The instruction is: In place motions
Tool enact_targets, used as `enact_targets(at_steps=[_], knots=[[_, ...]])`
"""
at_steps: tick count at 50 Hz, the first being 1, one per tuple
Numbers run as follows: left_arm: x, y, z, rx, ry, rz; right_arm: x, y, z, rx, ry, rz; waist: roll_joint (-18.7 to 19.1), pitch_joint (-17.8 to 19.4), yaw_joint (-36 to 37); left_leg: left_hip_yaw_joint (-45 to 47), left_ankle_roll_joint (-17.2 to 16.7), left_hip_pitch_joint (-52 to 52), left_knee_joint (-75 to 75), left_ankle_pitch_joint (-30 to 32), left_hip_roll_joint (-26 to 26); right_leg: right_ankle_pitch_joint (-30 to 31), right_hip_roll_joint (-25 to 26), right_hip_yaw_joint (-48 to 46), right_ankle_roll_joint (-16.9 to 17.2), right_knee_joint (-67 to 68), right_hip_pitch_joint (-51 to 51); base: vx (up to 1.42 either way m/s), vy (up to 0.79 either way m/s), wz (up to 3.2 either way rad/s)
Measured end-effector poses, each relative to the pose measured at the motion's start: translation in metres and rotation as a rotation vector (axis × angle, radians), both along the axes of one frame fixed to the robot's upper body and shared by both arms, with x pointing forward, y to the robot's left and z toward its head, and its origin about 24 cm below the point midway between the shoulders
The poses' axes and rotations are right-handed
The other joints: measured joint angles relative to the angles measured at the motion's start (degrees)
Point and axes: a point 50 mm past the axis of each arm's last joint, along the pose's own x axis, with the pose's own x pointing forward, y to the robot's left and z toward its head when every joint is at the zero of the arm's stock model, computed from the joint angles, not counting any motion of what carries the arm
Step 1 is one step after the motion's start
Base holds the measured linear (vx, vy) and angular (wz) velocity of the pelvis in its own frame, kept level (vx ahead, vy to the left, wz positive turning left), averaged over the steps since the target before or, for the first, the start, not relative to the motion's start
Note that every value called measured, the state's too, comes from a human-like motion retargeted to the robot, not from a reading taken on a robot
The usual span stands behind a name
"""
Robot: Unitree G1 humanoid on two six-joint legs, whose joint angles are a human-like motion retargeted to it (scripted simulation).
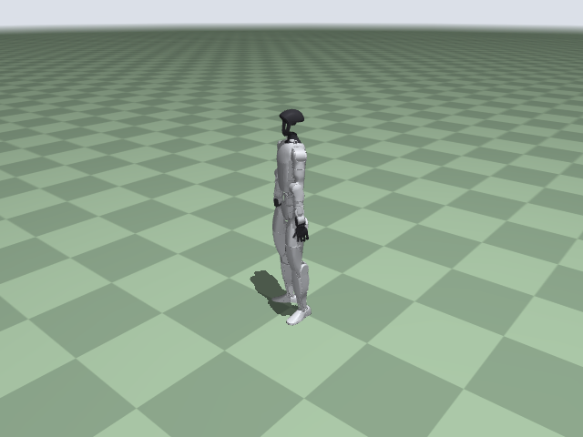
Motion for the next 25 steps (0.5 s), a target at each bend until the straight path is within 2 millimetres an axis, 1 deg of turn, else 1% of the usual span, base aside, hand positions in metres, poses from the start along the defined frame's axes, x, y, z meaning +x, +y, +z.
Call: enact_targets(at_steps=[25], knots=[[-0.0003,0.0004,0.0001,0.001,0.001,0.006,-0.0024,-0.0003,0.0001,0.0,0.008,0.001,0.11,-0.17,-0.19,0.16,-0.02,0.04,0.03,-0.05,0.03,-0.02,0.0,0.09,0.01,0.04,-0.03,0.0,0.0,0.0]])
